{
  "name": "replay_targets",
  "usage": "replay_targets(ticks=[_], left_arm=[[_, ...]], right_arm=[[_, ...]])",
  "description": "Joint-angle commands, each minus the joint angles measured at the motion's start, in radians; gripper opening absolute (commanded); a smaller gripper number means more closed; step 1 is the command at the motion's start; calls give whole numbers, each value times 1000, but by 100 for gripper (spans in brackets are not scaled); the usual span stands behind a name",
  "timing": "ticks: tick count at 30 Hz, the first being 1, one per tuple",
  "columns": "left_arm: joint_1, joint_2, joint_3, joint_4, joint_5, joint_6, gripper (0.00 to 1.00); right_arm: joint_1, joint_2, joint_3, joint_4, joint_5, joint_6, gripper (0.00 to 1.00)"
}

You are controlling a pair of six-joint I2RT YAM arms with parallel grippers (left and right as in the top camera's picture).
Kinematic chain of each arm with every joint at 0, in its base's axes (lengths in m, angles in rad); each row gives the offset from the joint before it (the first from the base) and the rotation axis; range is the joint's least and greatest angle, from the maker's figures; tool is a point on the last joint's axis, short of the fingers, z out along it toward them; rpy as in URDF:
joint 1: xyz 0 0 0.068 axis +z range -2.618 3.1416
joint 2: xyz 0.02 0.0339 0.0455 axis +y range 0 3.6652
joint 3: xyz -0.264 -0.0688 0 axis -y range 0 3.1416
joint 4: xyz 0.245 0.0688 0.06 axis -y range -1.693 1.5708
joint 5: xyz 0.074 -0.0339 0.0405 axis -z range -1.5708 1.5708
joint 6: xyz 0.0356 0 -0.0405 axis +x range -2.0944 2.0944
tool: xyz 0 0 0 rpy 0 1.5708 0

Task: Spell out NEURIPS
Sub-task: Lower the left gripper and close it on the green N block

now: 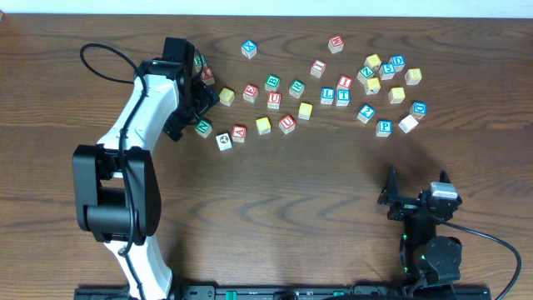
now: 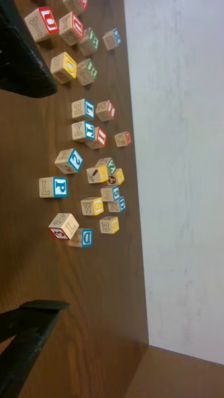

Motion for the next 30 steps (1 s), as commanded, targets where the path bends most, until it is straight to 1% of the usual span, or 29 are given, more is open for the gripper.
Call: replay_targets(ticks=[1,7,18,30], left_arm=[[-10,33,17,6,-13,-10,99],[-24,64,16,6,-8,-10,99],[-42,67,10,8,-40,-10,99],[-42,69,-30,30,-40,-10,99]], right_arm=[[1,-2,-2,-5,0,-8,99],[1,-2,-2,-5,0,-8,99],[1,-2,-2,-5,-1,-8,99],[1,-2,-2,-5,-1,-8,99]])
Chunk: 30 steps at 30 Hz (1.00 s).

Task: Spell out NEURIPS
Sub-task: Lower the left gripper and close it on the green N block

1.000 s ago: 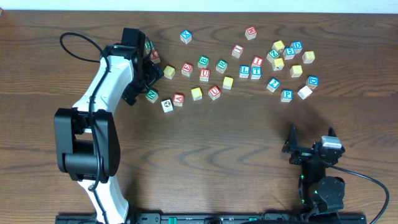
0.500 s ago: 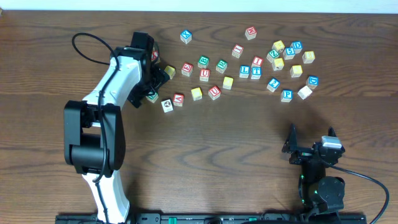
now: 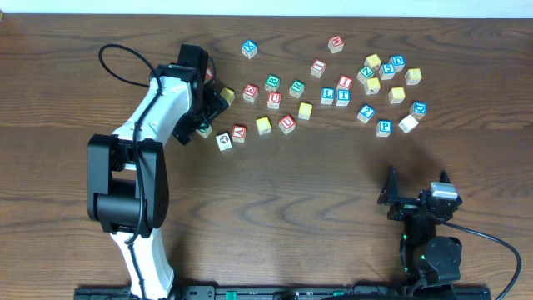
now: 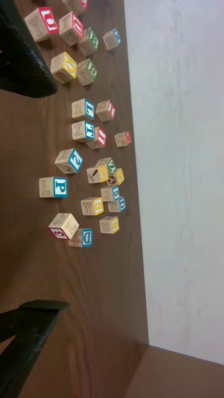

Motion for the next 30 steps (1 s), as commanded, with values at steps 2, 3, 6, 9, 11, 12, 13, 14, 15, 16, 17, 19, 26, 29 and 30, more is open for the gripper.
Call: replay_targets(ticks=[2,3,6,9,11,12,13,14,15,16,17,19,26,29,30], left_arm=[[1,11,-16,0,-21,-10,99],[1,11,-16,0,-20,-10,99],[1,11,-18,-6,-20,-10,99],[1,12,-26,-13,-20,-10,99],[1,13,-37,-13,-21,-10,99],[1,15,-40,-13,-21,-10,99],[1,17,-44,-13,-21,-10,99],[1,21,-51,-10,-21,-11,99],[1,25,-53,-9,-21,-18,99],[1,29,-55,-8,-20,-24,99],[1,35,-55,-7,-20,-32,99],[1,43,-55,1,-20,-45,99],[1,46,-55,26,-19,-55,100],[1,46,-55,29,-20,-63,89],[1,46,-55,31,-19,-63,86]], right_arm=[[1,-2,-2,-5,-1,-8,99],[1,-2,-2,-5,-1,-8,99],[1,-2,-2,-5,-1,-8,99],[1,-2,-2,-5,-1,-8,99],[1,-2,-2,-5,-1,-8,99],[1,-2,-2,-5,0,-8,99],[1,-2,-2,-5,-1,-8,99],[1,-2,-2,-5,0,-8,99],[1,-2,-2,-5,0,-8,99],[1,-2,-2,-5,0,-8,99],[1,-2,-2,-5,0,-8,99],[1,-2,-2,-5,-1,-8,99],[1,-2,-2,-5,-1,-8,99],[1,-2,-2,-5,-1,-8,99],[1,-2,-2,-5,-1,-8,99]])
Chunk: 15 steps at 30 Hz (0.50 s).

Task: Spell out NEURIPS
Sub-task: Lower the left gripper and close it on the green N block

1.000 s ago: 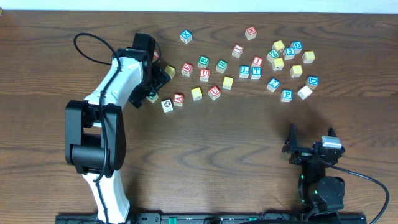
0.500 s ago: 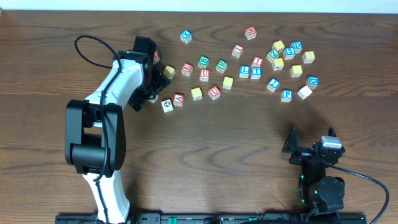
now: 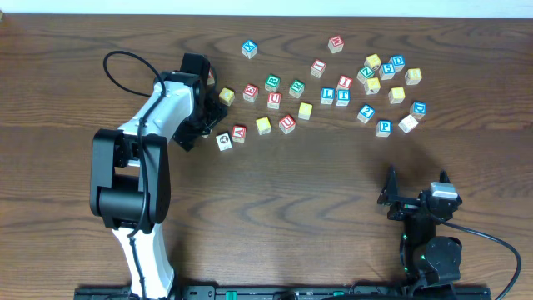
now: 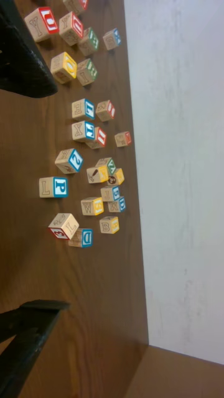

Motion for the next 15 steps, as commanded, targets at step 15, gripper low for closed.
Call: replay_targets(ticks=[15], left_arm=[[1,14,-6,8,-18,-15,53]], right_arm=[[1,-2,-2,-5,-1,-8,99]])
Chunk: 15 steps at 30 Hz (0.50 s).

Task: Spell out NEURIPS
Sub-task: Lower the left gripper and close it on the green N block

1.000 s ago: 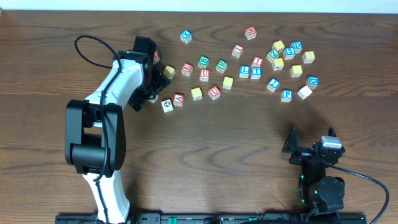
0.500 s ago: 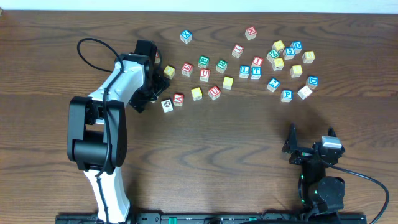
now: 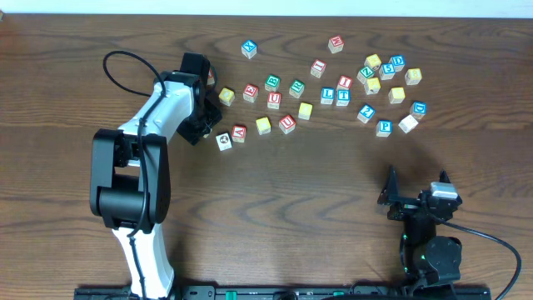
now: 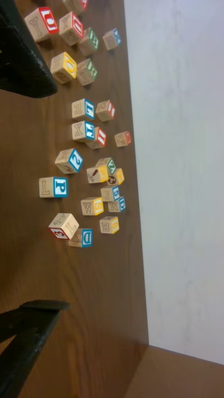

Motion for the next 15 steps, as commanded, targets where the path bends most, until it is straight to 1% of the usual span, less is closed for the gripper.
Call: replay_targets(ticks=[1,6,11,15], left_arm=[[1,14,-6,-5,-16,-4,52],[1,14,-6,-5,-16,-4,44],[1,15,-6,-5,-16,-4,42],[1,15,-6,-5,-16,-4,36]], right_arm=[[1,-2,-2,-5,-1,-8,99],[1,-2,-2,-5,0,-8,99],[1,-2,-2,-5,0,-8,99],[1,-2,-2,-5,-1,-8,99]])
